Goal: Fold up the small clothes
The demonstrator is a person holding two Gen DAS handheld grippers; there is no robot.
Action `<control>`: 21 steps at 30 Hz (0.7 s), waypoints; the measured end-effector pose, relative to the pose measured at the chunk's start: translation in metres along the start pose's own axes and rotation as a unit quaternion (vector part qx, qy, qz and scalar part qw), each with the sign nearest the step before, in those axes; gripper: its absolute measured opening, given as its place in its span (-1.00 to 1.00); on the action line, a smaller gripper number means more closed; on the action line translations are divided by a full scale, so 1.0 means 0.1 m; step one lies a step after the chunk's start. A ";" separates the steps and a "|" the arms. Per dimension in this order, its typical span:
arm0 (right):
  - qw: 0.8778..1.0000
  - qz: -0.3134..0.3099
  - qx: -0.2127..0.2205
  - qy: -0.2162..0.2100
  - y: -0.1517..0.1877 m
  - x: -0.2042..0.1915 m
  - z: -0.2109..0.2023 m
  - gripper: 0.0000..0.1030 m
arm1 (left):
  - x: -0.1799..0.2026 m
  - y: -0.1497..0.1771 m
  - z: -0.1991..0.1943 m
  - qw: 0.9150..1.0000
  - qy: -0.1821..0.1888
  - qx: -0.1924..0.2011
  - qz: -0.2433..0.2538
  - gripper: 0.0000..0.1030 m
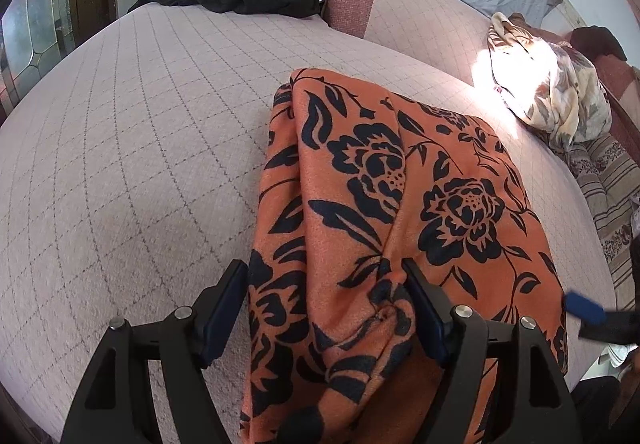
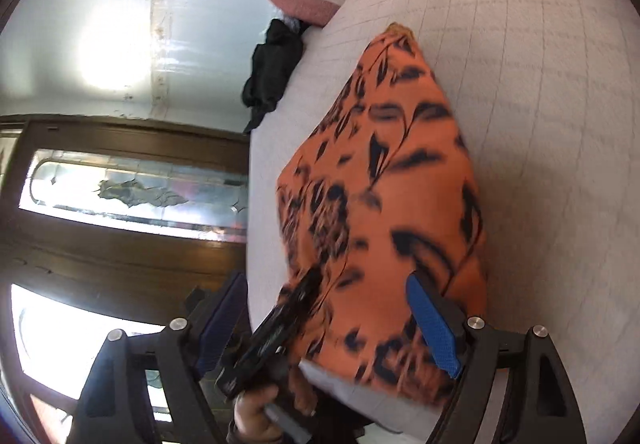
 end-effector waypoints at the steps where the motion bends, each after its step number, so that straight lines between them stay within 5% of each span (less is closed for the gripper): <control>1: 1.000 -0.004 -0.010 -0.009 0.10 -0.01 0.01 0.65 | 0.01 0.00 -0.01 1.000 -0.001 0.001 0.000 0.51; 4: 0.998 -0.027 -0.040 0.045 0.40 0.19 0.09 0.67 | 0.00 -0.07 -0.14 1.000 0.006 0.015 -0.012 0.49; 8: 0.997 -0.060 -0.016 0.034 0.43 0.00 -0.06 0.67 | 0.18 -0.21 -0.53 0.994 0.034 0.098 0.016 0.49; 10: 0.997 -0.066 0.002 0.037 0.39 -0.03 -0.16 0.67 | 0.31 -0.12 -0.48 0.994 0.030 0.079 0.063 0.49; 12: 0.997 -0.056 0.023 0.057 0.27 0.08 -0.21 0.67 | 0.32 0.11 -0.21 0.996 0.001 0.010 0.094 0.50; 17: 0.993 -0.007 0.053 0.107 0.02 0.48 -0.30 0.69 | 0.28 0.12 -0.17 0.997 0.003 0.008 0.075 0.59; 21: 0.995 0.008 0.035 0.098 -0.04 0.55 -0.10 0.69 | 0.26 0.12 -0.15 0.998 0.010 0.004 0.063 0.60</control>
Point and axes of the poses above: each gripper's, at about its wrist camera, not at the fingertips, and z roughly the way its jaws point, x to its right, y to its underside, the point moved 5 cm from there along z, roughly the way its jaws point, and after that the axes turned 13 degrees about x, right-handed, at the moved point
